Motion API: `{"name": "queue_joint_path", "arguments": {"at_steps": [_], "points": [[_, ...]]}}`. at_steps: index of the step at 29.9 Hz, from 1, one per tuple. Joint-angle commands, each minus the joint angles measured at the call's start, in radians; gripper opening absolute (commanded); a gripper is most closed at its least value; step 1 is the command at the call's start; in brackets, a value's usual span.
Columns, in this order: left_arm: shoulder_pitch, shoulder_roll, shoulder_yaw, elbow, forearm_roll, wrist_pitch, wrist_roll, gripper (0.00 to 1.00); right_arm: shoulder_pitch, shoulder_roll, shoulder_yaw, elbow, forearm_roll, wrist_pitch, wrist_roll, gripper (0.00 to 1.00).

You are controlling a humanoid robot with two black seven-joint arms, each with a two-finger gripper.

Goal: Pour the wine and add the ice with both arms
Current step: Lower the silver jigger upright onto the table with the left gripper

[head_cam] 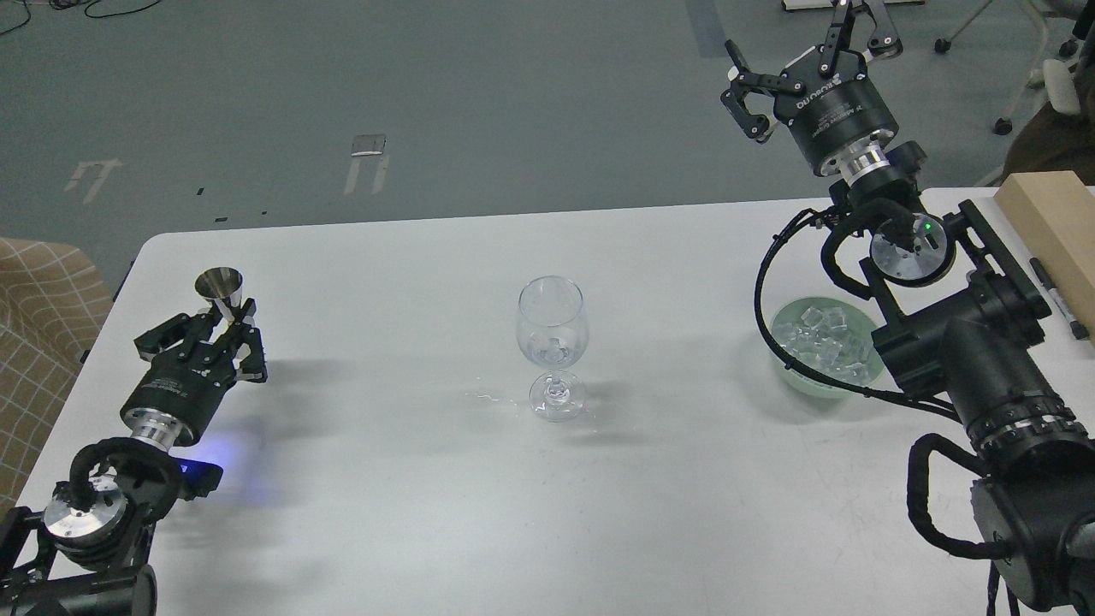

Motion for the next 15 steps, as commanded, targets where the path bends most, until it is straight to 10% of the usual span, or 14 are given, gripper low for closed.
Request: {"name": "queue_joint_path", "arguments": {"at_steps": [1, 15], "points": [[0.0, 0.0, 0.0, 0.005, 0.001, 0.002, 0.002, 0.33, 0.001, 0.0, 0.0, 0.001, 0.0, 0.0, 0.0, 1.0], [0.003, -0.001, 0.005, 0.011, 0.001, 0.004, -0.006, 0.49, 0.001, 0.0, 0.0, 0.0, 0.0, 0.0, 0.0, 1.0]]}}
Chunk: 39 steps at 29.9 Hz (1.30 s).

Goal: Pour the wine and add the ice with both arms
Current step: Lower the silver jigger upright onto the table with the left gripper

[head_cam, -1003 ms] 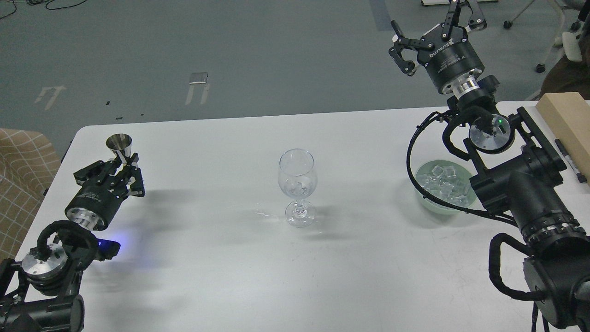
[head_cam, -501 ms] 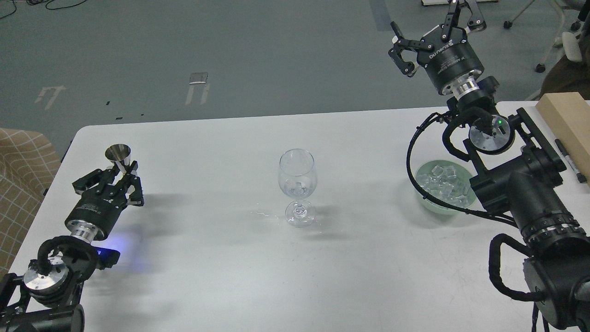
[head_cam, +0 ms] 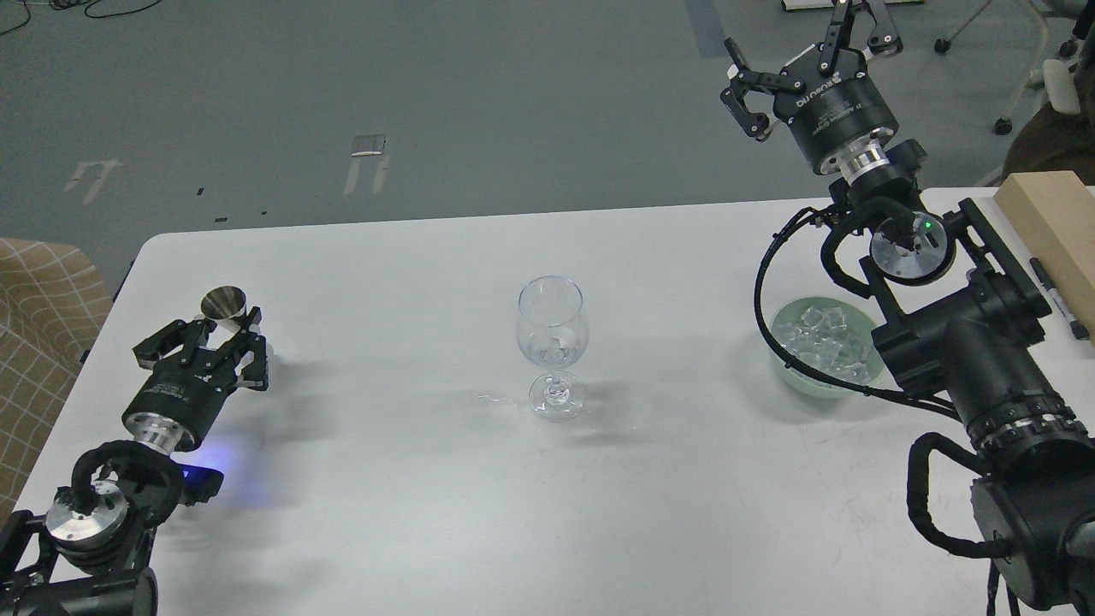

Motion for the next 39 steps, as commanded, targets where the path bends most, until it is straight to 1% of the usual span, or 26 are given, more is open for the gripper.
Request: {"name": "queue_joint_path", "arguments": {"at_steps": [1, 2, 3, 10, 14, 15, 17, 19, 20, 22, 28, 32, 35, 37, 38, 39], "points": [[0.0, 0.0, 0.002, 0.0, 0.0, 0.002, -0.002, 0.5, -0.001, 0.0, 0.0, -0.001, 0.001, 0.0, 0.0, 1.0], [0.0, 0.0, 0.004, 0.0, 0.0, 0.009, -0.002, 0.54, 0.0, 0.0, 0.001, -0.001, 0.0, 0.0, 0.0, 1.0], [0.0, 0.0, 0.004, 0.0, 0.0, 0.013, -0.001, 0.55, 0.0, 0.0, 0.001, -0.001, 0.001, 0.0, 0.0, 1.0], [0.0, 0.0, 0.002, 0.0, 0.0, 0.013, 0.001, 0.58, 0.0, 0.0, 0.001, -0.001, 0.001, 0.0, 0.0, 1.0], [0.0, 0.0, 0.005, -0.002, 0.002, 0.013, 0.004, 0.64, 0.0, 0.0, 0.003, 0.0, 0.0, 0.0, 0.0, 1.0], [0.0, 0.0, 0.005, -0.002, 0.002, 0.013, 0.004, 0.66, 0.0, 0.0, 0.003, -0.001, 0.001, 0.0, 0.0, 1.0], [0.0, 0.0, 0.005, -0.002, 0.002, 0.009, 0.004, 0.79, 0.0, 0.0, 0.003, -0.001, 0.0, 0.0, 0.0, 1.0], [0.003, 0.001, 0.004, -0.003, 0.002, 0.006, 0.005, 0.86, 0.0, 0.0, 0.003, -0.001, 0.0, 0.0, 0.0, 1.0], [0.008, 0.001, 0.002, -0.006, 0.003, 0.001, 0.007, 0.92, 0.0, 0.0, 0.003, -0.001, 0.0, 0.0, 0.0, 1.0], [0.017, 0.001, 0.0, -0.014, 0.003, -0.001, 0.007, 0.97, 0.0, 0.0, 0.004, 0.0, 0.0, 0.0, 0.0, 1.0], [0.023, 0.012, -0.006, -0.015, 0.009, -0.053, 0.007, 0.98, 0.002, 0.0, 0.006, 0.0, 0.0, 0.0, 0.0, 1.0], [0.032, 0.021, -0.009, -0.02, 0.011, -0.068, 0.007, 0.98, 0.003, 0.0, 0.006, 0.002, 0.0, 0.0, 0.0, 1.0], [0.032, 0.057, -0.009, -0.026, 0.012, -0.097, 0.007, 0.98, 0.003, 0.0, 0.006, 0.002, 0.0, 0.0, 0.0, 1.0], [0.034, 0.099, -0.012, -0.076, 0.011, -0.125, 0.007, 0.98, 0.005, 0.0, 0.008, 0.002, 0.0, 0.0, 0.0, 1.0], [0.034, 0.1, -0.012, -0.077, 0.011, -0.125, 0.007, 0.98, 0.005, 0.0, 0.008, 0.002, 0.0, 0.0, 0.0, 1.0], [0.032, 0.128, -0.015, -0.107, 0.011, -0.119, 0.007, 0.98, 0.005, 0.0, 0.008, 0.003, 0.0, 0.0, 0.0, 1.0]]}}
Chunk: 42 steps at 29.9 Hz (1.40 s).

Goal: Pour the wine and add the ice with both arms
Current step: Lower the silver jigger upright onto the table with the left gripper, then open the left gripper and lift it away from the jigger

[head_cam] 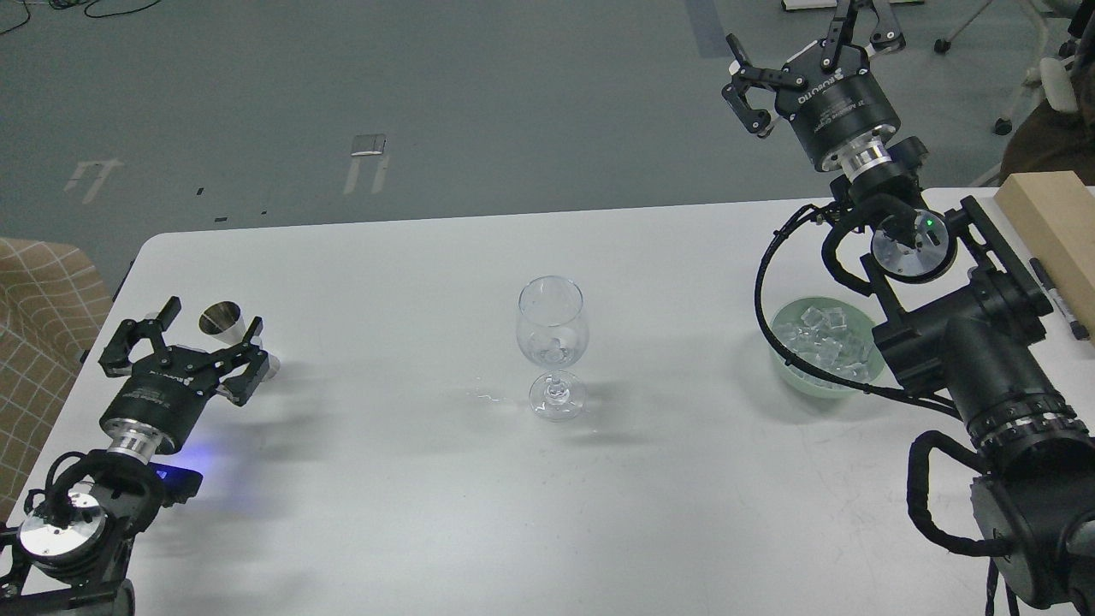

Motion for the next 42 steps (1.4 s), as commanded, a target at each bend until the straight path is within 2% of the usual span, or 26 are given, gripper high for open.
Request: {"name": "queue_joint_path", "arguments": {"at_steps": [1, 6, 9, 13, 16, 19, 23, 26, 32, 42], "points": [[-0.001, 0.078, -0.01, -0.075, -0.001, -0.001, 0.0, 0.98, 0.002, 0.0, 0.001, 0.0, 0.0, 0.0, 0.0, 1.0], [-0.004, 0.207, -0.005, -0.169, -0.001, -0.015, 0.003, 0.98, 0.0, 0.0, 0.001, 0.003, 0.0, 0.0, 0.0, 1.0], [-0.022, 0.293, -0.001, -0.207, 0.001, -0.062, 0.006, 0.98, 0.0, 0.0, 0.001, 0.003, 0.0, 0.0, 0.0, 1.0], [-0.087, 0.367, 0.002, -0.207, 0.004, -0.062, 0.006, 0.98, 0.0, 0.0, -0.001, 0.004, 0.0, 0.0, 0.0, 1.0], [-0.18, 0.402, 0.007, -0.197, 0.013, -0.062, 0.009, 0.98, 0.0, 0.0, -0.003, 0.006, 0.0, 0.0, -0.001, 1.0], [-0.245, 0.393, 0.016, -0.192, 0.04, -0.062, 0.009, 0.98, 0.0, 0.0, -0.004, 0.006, 0.0, 0.0, -0.001, 1.0], [-0.363, 0.327, 0.149, -0.19, 0.065, -0.062, 0.002, 0.98, 0.0, 0.0, -0.006, 0.006, 0.0, 0.0, -0.001, 1.0], [-0.383, 0.289, 0.214, -0.172, 0.066, -0.062, -0.003, 0.98, 0.0, 0.0, -0.004, 0.008, 0.002, 0.0, -0.001, 1.0], [-0.427, 0.181, 0.235, -0.092, 0.132, -0.062, -0.006, 0.98, -0.004, 0.0, -0.003, 0.015, 0.003, 0.0, 0.0, 1.0], [-0.435, 0.157, 0.232, -0.091, 0.182, -0.062, -0.009, 0.98, 0.01, 0.0, -0.019, 0.017, 0.002, 0.0, -0.001, 1.0]]}}
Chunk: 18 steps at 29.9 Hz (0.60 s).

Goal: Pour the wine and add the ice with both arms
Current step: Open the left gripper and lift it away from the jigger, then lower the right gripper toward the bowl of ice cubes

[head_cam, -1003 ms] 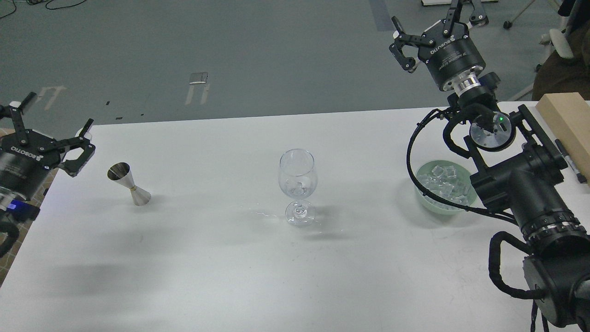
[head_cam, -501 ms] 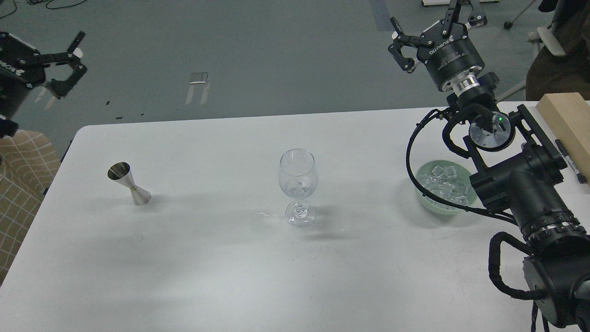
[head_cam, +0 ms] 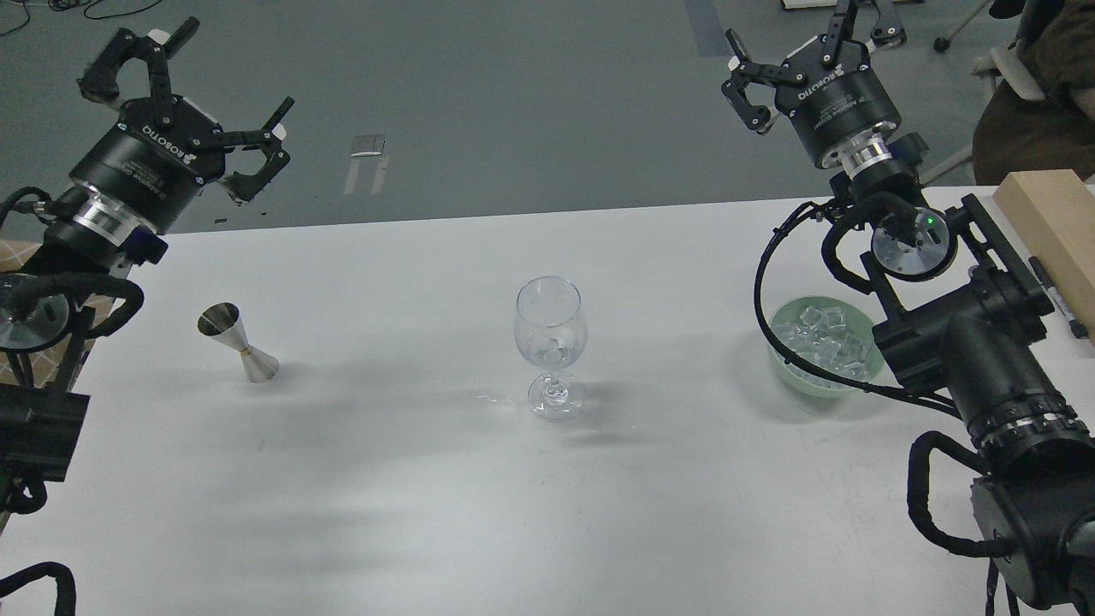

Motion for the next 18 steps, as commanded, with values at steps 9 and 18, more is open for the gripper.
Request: {"name": "queue_joint_path", "arguments": {"at_steps": [9, 18], "points": [[-0.003, -0.001, 0.0, -0.008, 0.002, 0.0, 0.0, 0.98, 0.006, 0.0, -0.135, 0.035, -0.007, 0.0, 0.0, 1.0], [-0.009, 0.001, 0.0, -0.015, 0.002, 0.0, 0.0, 0.98, 0.048, -0.273, -0.385, 0.09, -0.016, 0.0, 0.006, 1.0]]}}
